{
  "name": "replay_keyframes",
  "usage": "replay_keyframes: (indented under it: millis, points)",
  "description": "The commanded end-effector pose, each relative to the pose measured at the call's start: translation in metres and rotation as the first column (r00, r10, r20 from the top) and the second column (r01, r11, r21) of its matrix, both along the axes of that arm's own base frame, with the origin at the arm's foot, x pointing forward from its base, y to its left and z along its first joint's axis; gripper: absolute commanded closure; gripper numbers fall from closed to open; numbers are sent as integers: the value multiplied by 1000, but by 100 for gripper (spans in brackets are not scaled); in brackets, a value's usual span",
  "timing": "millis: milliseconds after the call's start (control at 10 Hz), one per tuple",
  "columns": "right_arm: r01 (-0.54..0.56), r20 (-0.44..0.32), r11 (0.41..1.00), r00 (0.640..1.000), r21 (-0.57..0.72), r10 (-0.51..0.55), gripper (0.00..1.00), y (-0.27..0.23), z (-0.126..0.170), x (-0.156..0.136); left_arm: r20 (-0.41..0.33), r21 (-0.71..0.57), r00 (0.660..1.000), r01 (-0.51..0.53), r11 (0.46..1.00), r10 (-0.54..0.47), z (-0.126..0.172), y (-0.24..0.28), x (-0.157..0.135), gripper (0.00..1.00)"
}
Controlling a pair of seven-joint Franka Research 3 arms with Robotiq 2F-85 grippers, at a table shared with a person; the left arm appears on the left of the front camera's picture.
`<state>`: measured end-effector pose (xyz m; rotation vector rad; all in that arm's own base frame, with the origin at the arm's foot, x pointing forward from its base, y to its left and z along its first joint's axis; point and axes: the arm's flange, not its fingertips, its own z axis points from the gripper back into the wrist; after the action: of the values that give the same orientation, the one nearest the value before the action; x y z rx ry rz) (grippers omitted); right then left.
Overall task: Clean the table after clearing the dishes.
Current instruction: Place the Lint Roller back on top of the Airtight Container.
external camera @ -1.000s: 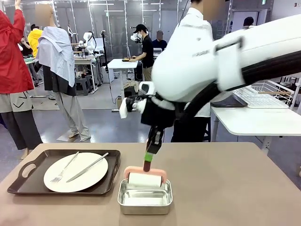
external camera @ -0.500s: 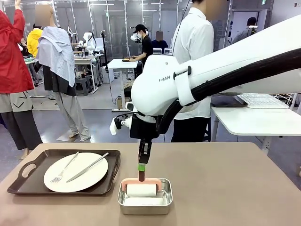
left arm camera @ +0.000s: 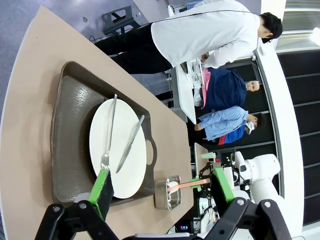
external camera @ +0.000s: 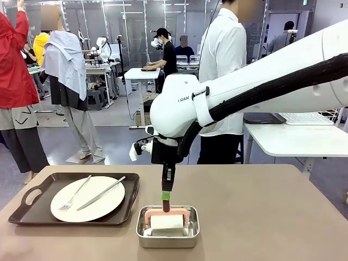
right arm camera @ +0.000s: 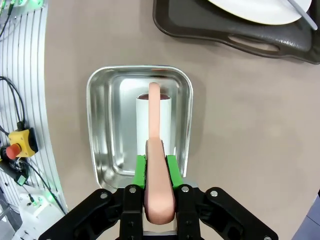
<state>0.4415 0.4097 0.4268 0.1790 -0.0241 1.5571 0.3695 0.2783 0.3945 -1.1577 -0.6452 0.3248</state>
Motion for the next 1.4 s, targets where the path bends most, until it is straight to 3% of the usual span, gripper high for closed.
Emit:
replay_keyframes:
  millis: [0, 400, 500, 600, 700, 800, 1000, 1300]
  points:
    - [20, 15, 999, 1000, -33, -20, 79, 3, -3, 5, 10, -11, 1000, 4, 1000, -4, 1, 1, -2, 0]
    - [38, 35, 999, 999, -24, -38, 79, -3, -21, 20, 10, -11, 1000, 4, 1000, -4, 1, 1, -2, 0]
    - [45, 33, 999, 998, -25, -44, 70, -5, -23, 22, 10, -11, 1000, 4, 1000, -4, 1, 1, -2, 0]
    - [46, 33, 999, 998, -28, -45, 50, -7, -22, 23, 10, -11, 1000, 4, 1000, -4, 1, 1, -2, 0]
    - [47, 40, 998, 998, -29, -46, 45, -7, -18, 22, 10, -11, 1000, 4, 1000, -4, 1, 1, -2, 0]
    - [41, 45, 999, 998, -32, -40, 15, -6, -15, 22, 10, -11, 1000, 4, 1000, -4, 1, 1, -2, 0]
    - [43, 49, 998, 998, -39, -41, 0, -4, -11, 22, 10, -11, 1000, 4, 1000, -4, 1, 1, -2, 0]
    - [54, 74, 998, 996, -32, -52, 0, -1, -1, 23, 10, -11, 1000, 4, 1000, -4, 1, 1, -2, 0]
